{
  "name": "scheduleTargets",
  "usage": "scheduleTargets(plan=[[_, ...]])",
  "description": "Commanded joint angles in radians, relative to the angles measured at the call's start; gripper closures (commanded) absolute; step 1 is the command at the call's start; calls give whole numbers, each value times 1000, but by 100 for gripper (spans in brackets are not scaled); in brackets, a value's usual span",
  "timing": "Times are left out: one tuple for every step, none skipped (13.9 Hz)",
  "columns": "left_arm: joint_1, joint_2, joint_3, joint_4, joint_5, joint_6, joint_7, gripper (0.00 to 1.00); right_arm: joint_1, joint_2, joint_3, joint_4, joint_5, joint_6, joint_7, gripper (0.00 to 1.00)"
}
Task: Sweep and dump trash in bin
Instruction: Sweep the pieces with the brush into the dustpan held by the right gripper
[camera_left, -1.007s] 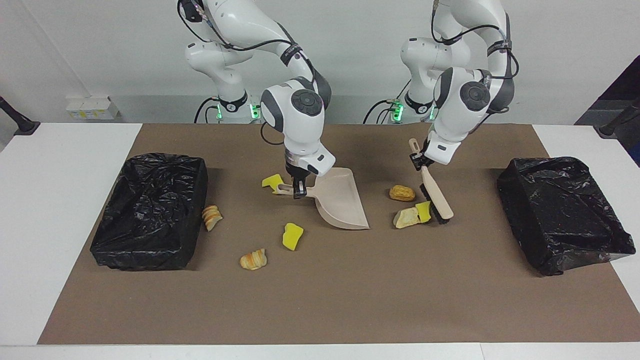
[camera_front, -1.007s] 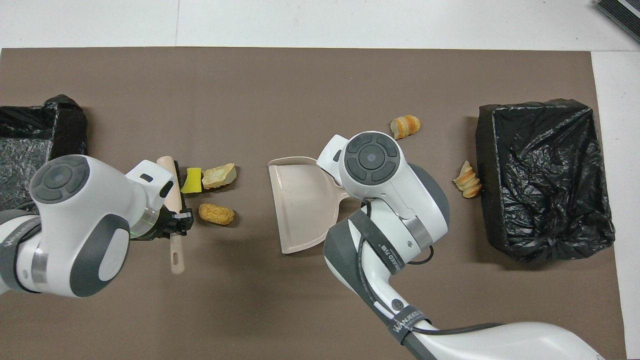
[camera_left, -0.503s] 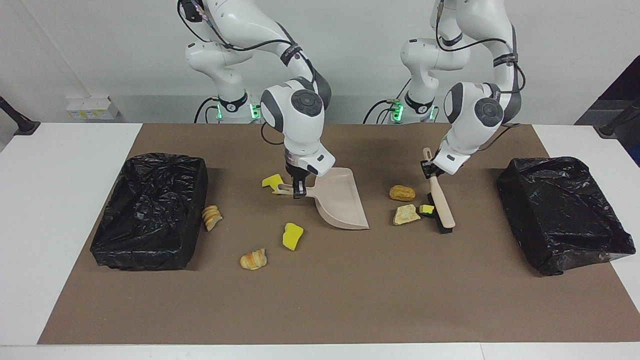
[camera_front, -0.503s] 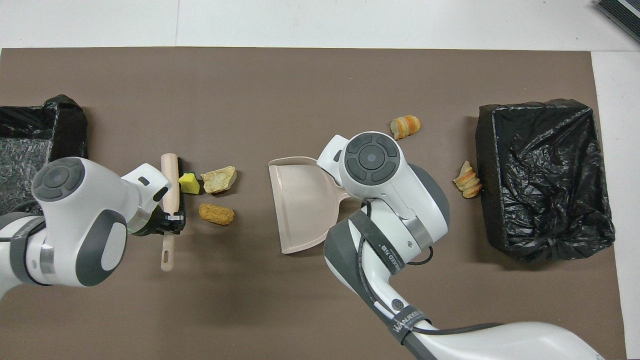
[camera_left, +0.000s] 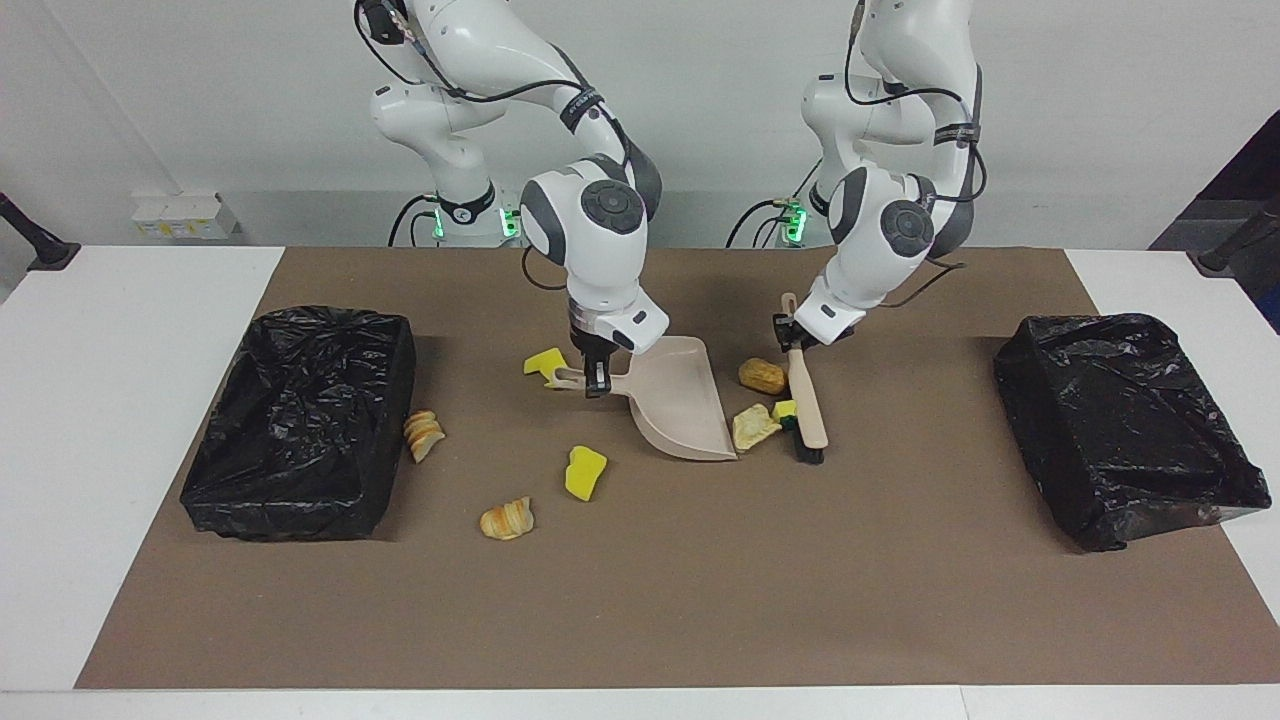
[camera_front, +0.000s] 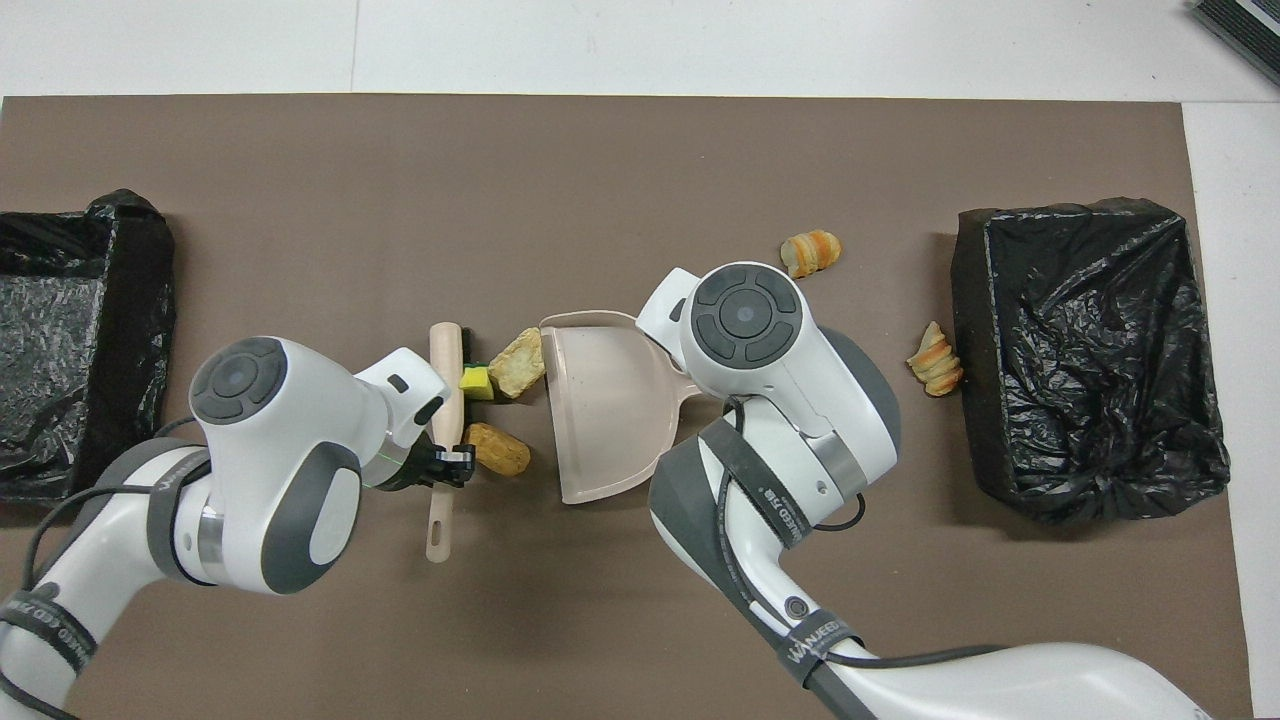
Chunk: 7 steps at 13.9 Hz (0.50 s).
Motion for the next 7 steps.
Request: scheduleTargets(plan=[[-101,-10,14,-7,-105,18,4,100,-10,-26,8,-28,2,2,35,100],[-140,-13,14,-7,-135,31,-2,100,-13,-26,8,-29,2,0,35,100],[-186,-15,15,-8,-148,53,-20,100,-13,-26,8,-28,2,0,35,100],[-200,-15,15,-5,-148,57,-58,100,-13,-26,8,-27,2,2,33,100],[-200,-15,15,-2,-148,56,-76,100,-18,-26,8,-27,2,0,23,100],[-188,-13,20,0,-146,45,-76,100,-22,-26,10,-27,2,0,18,100],[-176,-9,23,6,-146,44,-82,100,-22,-26,10,-27,2,2,18,100]])
